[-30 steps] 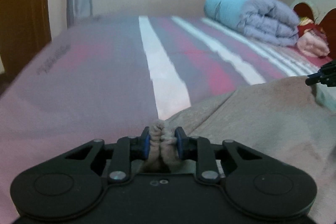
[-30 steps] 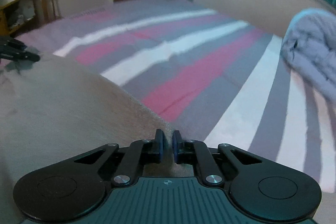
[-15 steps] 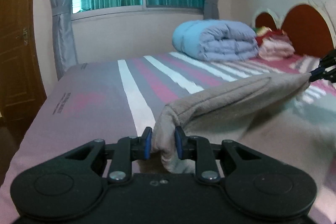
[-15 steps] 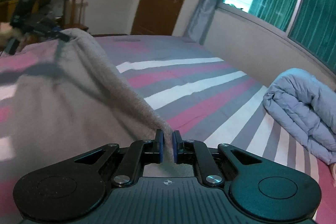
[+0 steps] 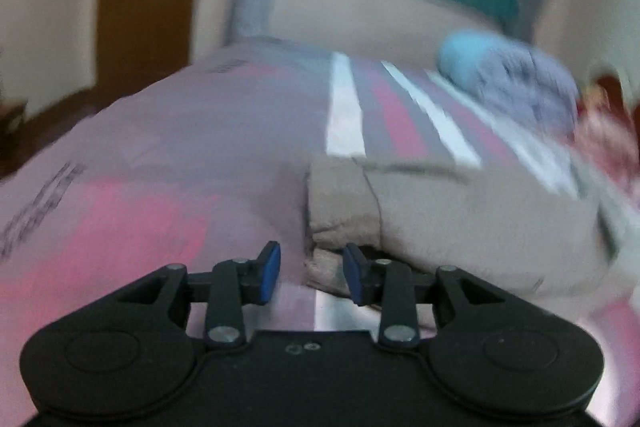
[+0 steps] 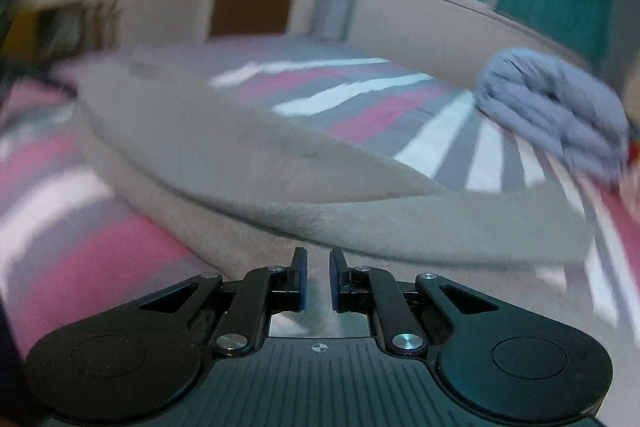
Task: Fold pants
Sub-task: 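Lift the waistband with both grippers and fold it over toward the pant cuffs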
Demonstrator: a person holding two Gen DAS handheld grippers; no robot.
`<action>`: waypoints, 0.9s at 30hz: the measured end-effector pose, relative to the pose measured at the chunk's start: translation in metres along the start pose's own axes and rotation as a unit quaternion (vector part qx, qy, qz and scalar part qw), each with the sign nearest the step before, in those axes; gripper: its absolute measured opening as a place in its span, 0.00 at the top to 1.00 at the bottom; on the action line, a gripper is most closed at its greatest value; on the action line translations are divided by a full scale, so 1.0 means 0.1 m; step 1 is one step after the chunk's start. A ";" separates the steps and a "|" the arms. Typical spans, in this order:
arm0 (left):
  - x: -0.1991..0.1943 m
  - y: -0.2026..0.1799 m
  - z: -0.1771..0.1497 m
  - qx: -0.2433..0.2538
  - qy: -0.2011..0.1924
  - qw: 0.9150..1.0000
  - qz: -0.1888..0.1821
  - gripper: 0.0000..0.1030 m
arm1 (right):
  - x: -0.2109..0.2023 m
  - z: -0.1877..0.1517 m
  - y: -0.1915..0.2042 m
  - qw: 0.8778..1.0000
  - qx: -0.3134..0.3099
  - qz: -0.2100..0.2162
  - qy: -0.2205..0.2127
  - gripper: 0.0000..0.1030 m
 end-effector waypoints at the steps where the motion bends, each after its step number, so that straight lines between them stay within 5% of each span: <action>1: -0.04 -0.02 0.00 -0.024 -0.003 1.000 -0.008 0.75 | -0.06 -0.01 -0.07 1.000 0.026 -0.004 -0.006 0.91; 7: 0.15 -0.08 0.09 -0.161 0.043 0.983 -0.077 0.72 | -0.15 0.06 -0.16 0.993 0.114 -0.010 -0.025 0.85; 8: 0.24 -0.07 0.11 -0.180 0.051 0.979 -0.085 0.71 | -0.13 0.09 -0.18 0.992 0.126 -0.015 -0.024 0.78; 10: 0.37 -0.04 0.13 -0.215 0.061 0.970 -0.098 0.71 | -0.15 0.12 -0.20 0.988 0.153 -0.024 -0.026 0.21; 11: 0.46 0.02 0.10 -0.236 0.067 0.964 -0.100 0.71 | -0.15 0.14 -0.21 0.985 0.167 -0.028 -0.033 0.20; 17: 0.74 0.27 0.00 -0.332 0.078 0.932 -0.121 0.71 | 0.07 0.25 -0.37 0.959 0.282 -0.020 0.004 0.21; 21: 0.85 0.41 -0.07 -0.388 0.079 0.910 -0.125 0.72 | 0.47 0.20 -0.63 0.910 0.409 0.015 0.062 0.31; 23: 0.91 0.44 -0.07 -0.412 0.079 0.900 -0.122 0.75 | 0.57 0.16 -0.74 0.894 0.443 0.005 0.073 0.56; 24: 0.92 0.43 -0.05 -0.412 0.080 0.900 -0.116 0.77 | 0.60 0.17 -0.77 0.891 0.448 -0.003 0.077 0.78; 27: 0.88 0.32 0.14 -0.371 0.060 0.918 -0.129 0.86 | 0.56 0.11 -0.92 0.884 0.463 0.012 0.061 0.88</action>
Point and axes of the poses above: each gripper's, at about its wrist camera, not at the fingertips, and x roughly the way its jaws point, y to its left, z to its top, the point moved 1 cm from there along x, roughly the way its jaws point, and after that the axes turned 9 degrees about -x, right-handed, at the moved point
